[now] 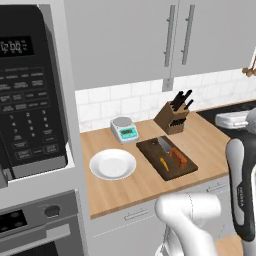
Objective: Pick up the knife from the drawer and place it on the cutting board. Then place the meat from the plate to the cutting board.
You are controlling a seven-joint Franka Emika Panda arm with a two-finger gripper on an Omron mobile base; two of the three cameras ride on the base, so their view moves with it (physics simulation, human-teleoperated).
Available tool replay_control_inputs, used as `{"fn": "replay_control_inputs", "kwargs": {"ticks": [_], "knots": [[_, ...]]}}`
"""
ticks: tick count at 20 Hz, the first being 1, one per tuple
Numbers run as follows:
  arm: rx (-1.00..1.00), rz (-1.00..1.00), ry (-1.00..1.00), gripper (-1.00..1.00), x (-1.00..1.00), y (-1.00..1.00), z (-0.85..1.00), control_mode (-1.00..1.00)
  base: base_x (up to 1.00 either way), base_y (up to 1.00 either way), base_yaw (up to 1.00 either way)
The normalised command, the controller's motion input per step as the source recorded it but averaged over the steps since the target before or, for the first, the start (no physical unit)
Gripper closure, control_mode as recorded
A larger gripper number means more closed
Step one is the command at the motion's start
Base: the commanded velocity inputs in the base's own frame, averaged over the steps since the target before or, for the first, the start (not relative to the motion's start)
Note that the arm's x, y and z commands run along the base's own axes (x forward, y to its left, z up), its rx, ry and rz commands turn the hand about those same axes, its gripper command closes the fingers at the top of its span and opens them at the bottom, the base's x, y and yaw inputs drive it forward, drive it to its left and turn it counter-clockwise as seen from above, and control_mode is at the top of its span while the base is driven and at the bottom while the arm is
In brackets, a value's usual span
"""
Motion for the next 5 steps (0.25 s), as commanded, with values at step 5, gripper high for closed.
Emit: {"fn": "replay_control_inputs", "kwargs": {"ticks": [5], "knots": [[-0.04, 0.16, -0.15, -1.00, -1.00, 0.03, -0.37, -1.00, 0.00, 0.00, 0.00]]}}
